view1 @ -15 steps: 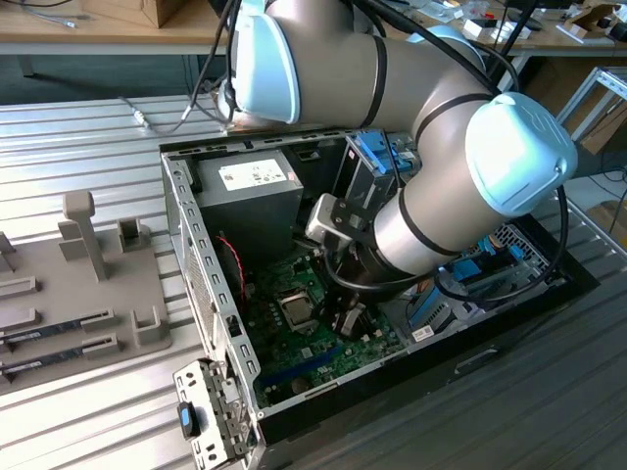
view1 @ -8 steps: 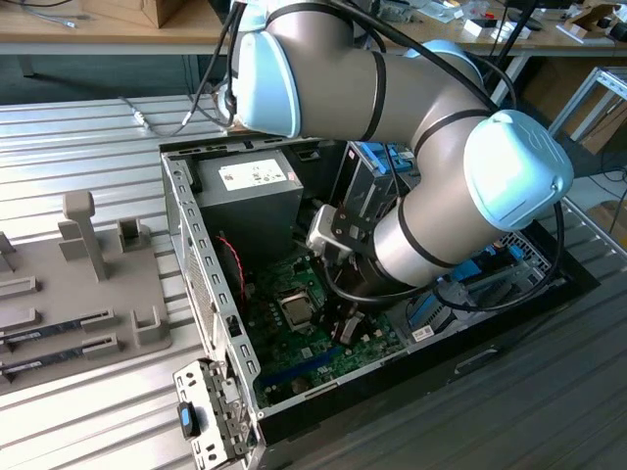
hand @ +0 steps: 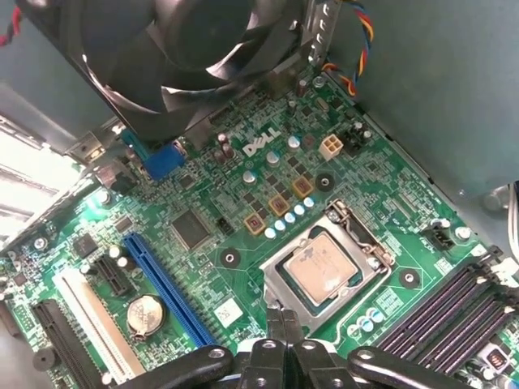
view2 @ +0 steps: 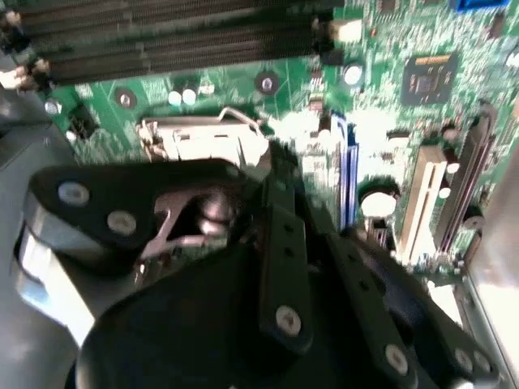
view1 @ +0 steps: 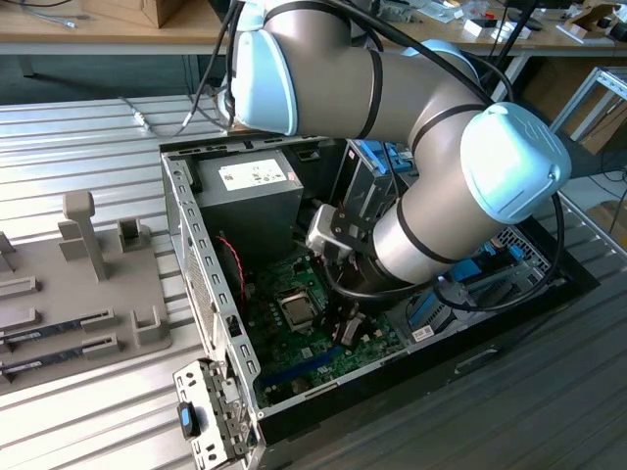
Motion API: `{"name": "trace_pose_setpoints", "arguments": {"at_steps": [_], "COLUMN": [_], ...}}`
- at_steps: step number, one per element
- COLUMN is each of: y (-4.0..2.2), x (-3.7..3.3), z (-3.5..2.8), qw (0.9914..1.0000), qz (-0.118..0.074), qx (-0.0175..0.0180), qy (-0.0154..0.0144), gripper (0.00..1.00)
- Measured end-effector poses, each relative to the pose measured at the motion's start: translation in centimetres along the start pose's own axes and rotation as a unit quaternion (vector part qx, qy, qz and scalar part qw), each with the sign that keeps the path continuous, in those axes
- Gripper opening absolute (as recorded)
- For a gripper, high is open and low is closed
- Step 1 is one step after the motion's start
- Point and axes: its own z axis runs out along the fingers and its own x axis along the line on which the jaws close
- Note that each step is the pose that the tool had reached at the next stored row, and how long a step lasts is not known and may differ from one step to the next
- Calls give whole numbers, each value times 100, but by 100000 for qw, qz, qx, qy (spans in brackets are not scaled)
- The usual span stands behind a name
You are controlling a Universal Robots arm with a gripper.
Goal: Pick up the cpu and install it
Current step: 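Install the first cpu locking lever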
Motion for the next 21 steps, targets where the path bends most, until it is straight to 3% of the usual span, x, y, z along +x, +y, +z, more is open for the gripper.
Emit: {"name": "trace_pose_setpoints", "arguments": {"at_steps": [4,16,21], "y": [18,17,42], "x": [15,-6,-59], "z": [8,87,93], "qw": [100000,99987,99981], "qz": [-4,303,275], "qx": [33,1007,1224], "qy": [7,1192,1473], "gripper": [11,11,11]}}
